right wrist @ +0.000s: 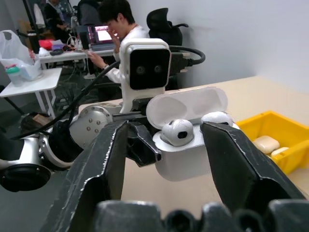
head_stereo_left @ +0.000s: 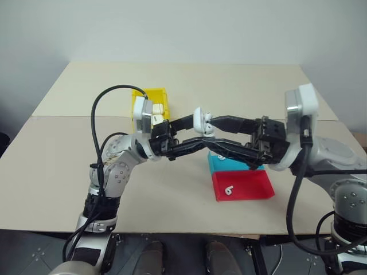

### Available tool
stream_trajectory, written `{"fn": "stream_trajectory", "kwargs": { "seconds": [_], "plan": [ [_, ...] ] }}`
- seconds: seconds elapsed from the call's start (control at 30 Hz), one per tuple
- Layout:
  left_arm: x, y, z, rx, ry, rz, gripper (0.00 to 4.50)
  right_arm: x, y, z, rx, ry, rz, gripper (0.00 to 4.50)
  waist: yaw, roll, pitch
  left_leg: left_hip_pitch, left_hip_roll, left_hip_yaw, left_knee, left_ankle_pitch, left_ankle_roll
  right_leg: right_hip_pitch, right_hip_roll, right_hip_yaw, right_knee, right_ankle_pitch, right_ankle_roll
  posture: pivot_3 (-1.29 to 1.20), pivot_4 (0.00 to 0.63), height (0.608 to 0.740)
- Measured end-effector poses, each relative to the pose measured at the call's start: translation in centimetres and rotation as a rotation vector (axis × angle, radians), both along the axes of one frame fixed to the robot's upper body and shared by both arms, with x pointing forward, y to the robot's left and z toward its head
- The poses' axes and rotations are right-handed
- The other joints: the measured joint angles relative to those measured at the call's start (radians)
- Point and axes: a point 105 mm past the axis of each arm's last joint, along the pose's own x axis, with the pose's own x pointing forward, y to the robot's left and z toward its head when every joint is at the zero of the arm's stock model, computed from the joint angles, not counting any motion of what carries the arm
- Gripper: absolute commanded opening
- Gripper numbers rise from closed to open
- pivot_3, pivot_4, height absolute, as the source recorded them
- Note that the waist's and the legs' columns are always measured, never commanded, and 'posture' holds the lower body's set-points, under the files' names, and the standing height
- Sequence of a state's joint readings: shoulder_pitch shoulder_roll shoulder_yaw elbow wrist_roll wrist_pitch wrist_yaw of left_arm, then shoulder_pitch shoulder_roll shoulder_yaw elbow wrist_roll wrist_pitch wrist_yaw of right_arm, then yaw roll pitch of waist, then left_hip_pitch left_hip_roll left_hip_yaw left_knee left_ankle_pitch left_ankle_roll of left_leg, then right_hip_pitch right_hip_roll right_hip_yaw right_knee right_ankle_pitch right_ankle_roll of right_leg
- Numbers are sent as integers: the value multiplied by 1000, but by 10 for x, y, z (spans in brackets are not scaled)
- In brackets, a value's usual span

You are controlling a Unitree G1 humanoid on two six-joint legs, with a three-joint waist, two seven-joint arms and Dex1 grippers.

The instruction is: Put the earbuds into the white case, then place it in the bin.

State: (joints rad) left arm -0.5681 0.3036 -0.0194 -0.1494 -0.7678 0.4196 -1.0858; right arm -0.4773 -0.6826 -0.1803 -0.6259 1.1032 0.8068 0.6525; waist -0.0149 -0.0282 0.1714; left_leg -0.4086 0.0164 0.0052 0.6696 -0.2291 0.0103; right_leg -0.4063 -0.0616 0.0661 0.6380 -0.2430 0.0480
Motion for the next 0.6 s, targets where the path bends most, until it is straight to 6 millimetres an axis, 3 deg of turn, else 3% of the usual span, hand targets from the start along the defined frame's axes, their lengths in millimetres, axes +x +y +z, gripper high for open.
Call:
{"fn": "stream_trajectory", "kwargs": {
  "seconds": [0.07, 0.17, 0.4, 0.6],
  "plan": [
    [0, 1, -1, 3, 3, 7, 2840, -4, -2, -2, 11, 16, 28, 2907, 0, 0, 0, 0, 0, 0, 0, 0, 0, 0, 0, 0, 0, 0, 0, 0, 150, 740],
    [3, 2, -8, 20, 18, 31, 2840, -9, -5, 1, 26, 17, 61, 2316, -1, 0, 0, 0, 0, 0, 0, 0, 0, 0, 0, 0, 0, 0, 0, 0, 150, 740],
    [13, -3, -15, 57, 9, 108, 2840, -8, -6, 6, -10, -10, 56, 32, 0, 0, 0, 0, 0, 0, 0, 0, 0, 0, 0, 0, 0, 0, 0, 0, 150, 740],
    [35, -22, -38, 188, -4, 231, 2840, 12, 8, 20, -191, -167, -45, 32, -4, 0, 0, 0, 0, 1, 0, 0, 0, -1, 0, 1, 1, 0, 0, 0, 150, 740]
  ]
}}
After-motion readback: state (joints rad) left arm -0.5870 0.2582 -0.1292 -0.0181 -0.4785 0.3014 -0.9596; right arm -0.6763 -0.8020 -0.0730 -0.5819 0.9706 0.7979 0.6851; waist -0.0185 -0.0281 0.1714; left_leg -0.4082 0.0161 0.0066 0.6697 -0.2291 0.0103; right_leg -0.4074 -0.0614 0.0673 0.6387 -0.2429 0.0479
